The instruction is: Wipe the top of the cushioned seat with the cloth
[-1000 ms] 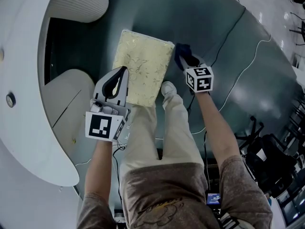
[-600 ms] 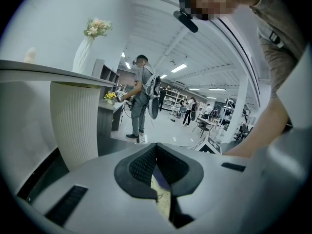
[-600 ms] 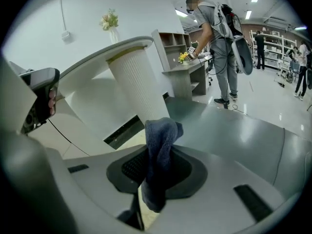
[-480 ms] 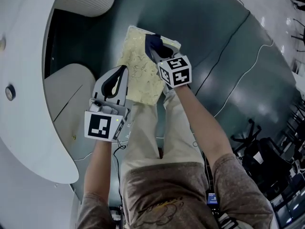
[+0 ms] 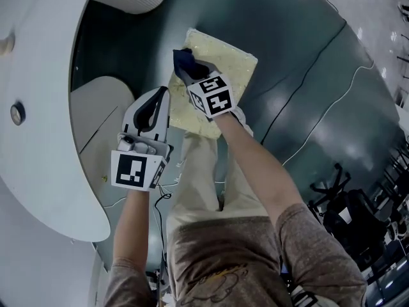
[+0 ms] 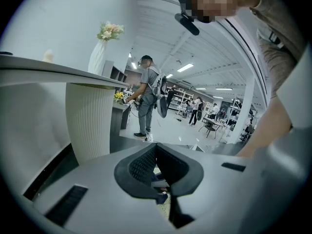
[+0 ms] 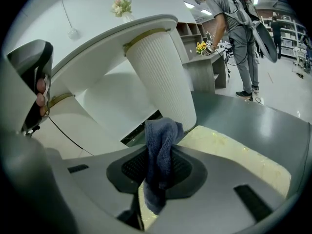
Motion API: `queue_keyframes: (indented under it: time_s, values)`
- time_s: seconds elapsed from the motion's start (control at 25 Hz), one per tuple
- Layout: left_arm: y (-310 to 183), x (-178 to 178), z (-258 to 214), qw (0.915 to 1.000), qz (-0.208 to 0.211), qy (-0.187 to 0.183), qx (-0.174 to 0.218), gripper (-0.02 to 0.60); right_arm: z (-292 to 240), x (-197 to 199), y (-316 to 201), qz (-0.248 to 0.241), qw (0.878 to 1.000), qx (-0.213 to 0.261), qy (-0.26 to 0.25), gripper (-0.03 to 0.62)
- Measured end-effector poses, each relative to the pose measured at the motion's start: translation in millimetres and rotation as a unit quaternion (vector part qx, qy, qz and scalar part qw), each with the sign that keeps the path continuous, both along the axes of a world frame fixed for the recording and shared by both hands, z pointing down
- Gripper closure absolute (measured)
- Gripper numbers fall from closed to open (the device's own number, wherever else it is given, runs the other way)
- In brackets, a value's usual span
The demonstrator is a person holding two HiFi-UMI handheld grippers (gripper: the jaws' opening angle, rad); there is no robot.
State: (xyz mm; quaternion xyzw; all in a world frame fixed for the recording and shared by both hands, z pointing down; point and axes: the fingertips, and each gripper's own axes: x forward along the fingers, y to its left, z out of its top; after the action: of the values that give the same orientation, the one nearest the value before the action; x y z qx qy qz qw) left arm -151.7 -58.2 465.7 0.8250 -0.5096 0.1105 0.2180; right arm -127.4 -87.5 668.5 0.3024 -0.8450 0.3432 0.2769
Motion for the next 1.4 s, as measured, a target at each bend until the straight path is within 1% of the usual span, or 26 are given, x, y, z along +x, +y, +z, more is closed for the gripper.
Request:
queue_keyframes:
  time_s: [0.16, 0.32, 0.52, 0.92, 1.4]
  values:
    - [4.6, -9.0, 3.9, 1.0000, -0.006, -0.002, -0.004, 0.565, 13.1, -5.1, 2.5, -0.004, 1.000, -0.006, 0.013, 0.508]
    - [7.5, -11.6, 7.6, 1.0000, -0.006, -0.001, -0.008, 0.565, 25.5, 0.8, 1.8, 0.000, 0.999, -0.010, 0.032, 0.509]
    - [12.2, -10.3, 10.4, 1.0000, -0.003, 0.000, -0.009, 0.565, 29.2, 9.7, 3.3, 0.001, 0.999, -0.001, 0.045, 0.509]
    - [13.5, 3.4, 6.3, 1.0000, 0.005, 0.001, -0.006, 0.565, 32.6, 43.0, 10.7, 0.009, 0.998, -0.001, 0.058, 0.508]
    - [13.9, 29.2, 3.5, 0.9997, 0.025, 0.005, -0.002, 0.565, 33.8, 104.6, 21.9, 0.054, 0.996, -0.005, 0.071, 0.507]
